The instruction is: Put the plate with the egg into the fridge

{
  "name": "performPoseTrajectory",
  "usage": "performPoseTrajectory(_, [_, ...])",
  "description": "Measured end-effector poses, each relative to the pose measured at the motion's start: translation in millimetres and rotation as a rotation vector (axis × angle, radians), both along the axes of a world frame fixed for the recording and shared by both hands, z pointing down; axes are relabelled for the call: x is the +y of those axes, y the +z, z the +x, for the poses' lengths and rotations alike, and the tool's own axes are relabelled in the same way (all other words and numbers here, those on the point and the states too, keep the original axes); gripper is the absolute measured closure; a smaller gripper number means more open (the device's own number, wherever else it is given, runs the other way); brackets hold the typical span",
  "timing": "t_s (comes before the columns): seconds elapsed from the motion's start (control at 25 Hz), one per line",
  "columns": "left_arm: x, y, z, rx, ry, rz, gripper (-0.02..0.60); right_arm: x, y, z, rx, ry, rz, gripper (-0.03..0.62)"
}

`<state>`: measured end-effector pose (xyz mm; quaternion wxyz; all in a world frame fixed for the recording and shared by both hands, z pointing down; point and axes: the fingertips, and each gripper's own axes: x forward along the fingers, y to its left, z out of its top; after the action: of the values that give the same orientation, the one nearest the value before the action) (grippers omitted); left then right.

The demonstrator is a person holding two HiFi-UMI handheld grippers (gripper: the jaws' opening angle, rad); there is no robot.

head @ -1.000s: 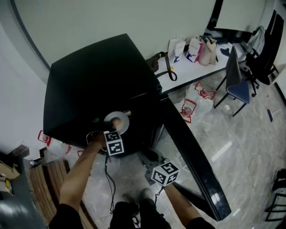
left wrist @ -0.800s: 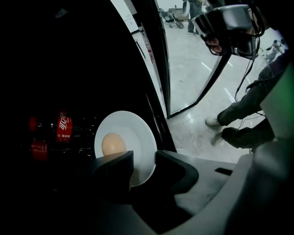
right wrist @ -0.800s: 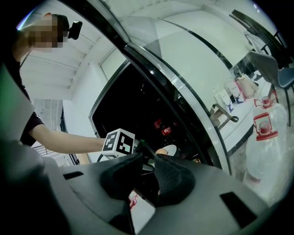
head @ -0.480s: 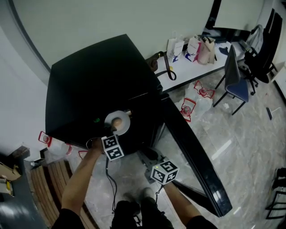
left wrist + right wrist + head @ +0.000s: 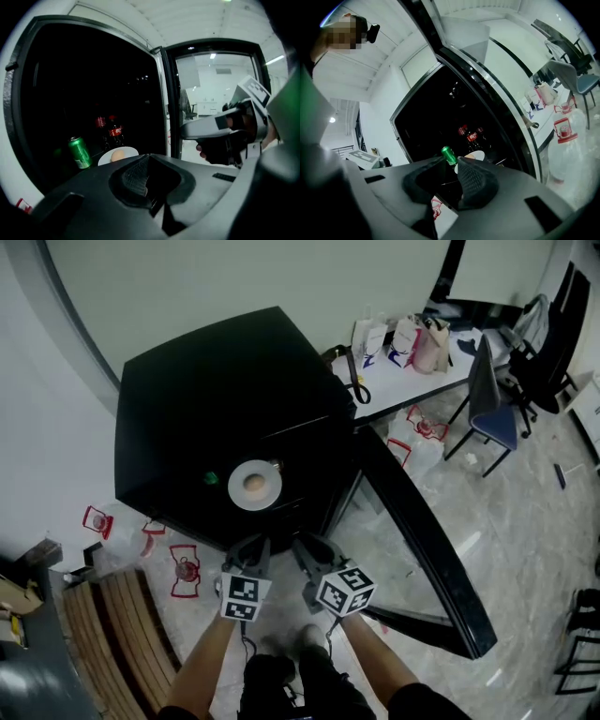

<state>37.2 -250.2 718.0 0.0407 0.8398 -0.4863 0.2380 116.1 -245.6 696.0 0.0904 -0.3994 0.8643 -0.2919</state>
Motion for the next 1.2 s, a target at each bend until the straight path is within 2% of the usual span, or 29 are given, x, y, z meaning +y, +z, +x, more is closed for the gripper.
performPoseTrajectory(0.24, [64.0,-78.5,-9.1,0.126,-0.038,-0.013,0.571,55.4,-62.4,-10.6,0.020,0.025,-0.009,0.514])
performPoseTrajectory(0.52, [143.0,-179.2,-33.9,0.262,-0.041,0.019,0.572,134.7,-158.9,-41.9,0.040,0.030,0.080,0.514])
performPoseTrajectory(0.64, [167.5,-205.1,-44.8,0.284,-0.048,0.038,0.572,157.0,-188.8,-50.9,0.030,0.033,0.104,0.516])
performPoseTrajectory(0.72, [181.7,-216.0,-50.5,0.292,-0.055,0.041,0.572,170.3,-203.1,-54.0,0.038,0.038,0.125,0.576])
performPoseTrajectory(0.76, [187.8,-219.9,-52.7,0.294,-0.060,0.041,0.572,176.6,-208.0,-55.6,0.048,0.035,0.136,0.585])
performPoseTrajectory(0.92, [198.7,-237.2,-58.8,0.311,-0.088,0.060,0.572,190.8,-223.5,-62.6,0.080,-0.006,0.175,0.585])
performPoseTrajectory(1.2, [211.3,-250.6,-56.4,0.309,-0.103,0.090,0.572,203.3,-237.3,-55.5,0.082,-0.009,0.204,0.585])
